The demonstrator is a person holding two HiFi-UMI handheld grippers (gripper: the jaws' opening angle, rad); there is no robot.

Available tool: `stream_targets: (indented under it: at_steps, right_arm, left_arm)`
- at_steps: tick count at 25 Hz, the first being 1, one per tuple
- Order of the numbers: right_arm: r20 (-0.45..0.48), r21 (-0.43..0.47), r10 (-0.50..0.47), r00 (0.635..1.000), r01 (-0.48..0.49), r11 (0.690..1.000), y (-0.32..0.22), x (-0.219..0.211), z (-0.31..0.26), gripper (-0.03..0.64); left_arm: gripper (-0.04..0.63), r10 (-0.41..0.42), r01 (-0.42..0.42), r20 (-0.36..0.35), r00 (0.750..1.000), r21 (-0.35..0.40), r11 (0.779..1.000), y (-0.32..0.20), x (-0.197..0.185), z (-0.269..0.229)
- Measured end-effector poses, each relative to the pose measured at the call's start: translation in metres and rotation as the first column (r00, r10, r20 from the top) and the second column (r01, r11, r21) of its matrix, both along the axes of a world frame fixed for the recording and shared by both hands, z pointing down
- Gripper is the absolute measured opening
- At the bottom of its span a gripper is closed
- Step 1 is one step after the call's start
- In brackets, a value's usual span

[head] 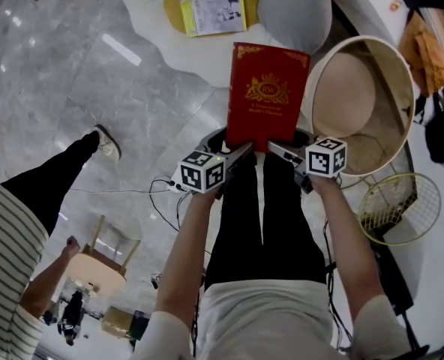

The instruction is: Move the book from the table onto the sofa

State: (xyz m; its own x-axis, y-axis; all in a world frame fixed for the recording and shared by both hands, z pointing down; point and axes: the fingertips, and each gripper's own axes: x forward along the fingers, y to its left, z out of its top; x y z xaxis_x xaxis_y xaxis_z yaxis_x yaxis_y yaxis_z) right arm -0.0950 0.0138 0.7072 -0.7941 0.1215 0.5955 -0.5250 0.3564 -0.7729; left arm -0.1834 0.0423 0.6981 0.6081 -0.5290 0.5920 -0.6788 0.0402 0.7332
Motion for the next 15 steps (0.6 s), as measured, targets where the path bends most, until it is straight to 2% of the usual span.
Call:
stream_targets:
  at_steps: [9, 15]
  right_arm:
    - [0.002, -0.018, -0.075, 0.997, 0.075, 0.997, -0.029, -0.019, 0.013, 0.356]
    - [0.004, -0.039, -0.123, 0.992, 0.124, 0.992, -0.065, -0.029, 0.032, 0.356]
  left_arm:
    - [0.342, -0.091, 0.091, 0.005, 0.996, -0.01, 0.996, -0.022, -0.016, 0.012]
    - [0.342, -0.172, 0.172, 0.004, 0.985, -0.025, 0.985, -0.052, -0.023, 0.031]
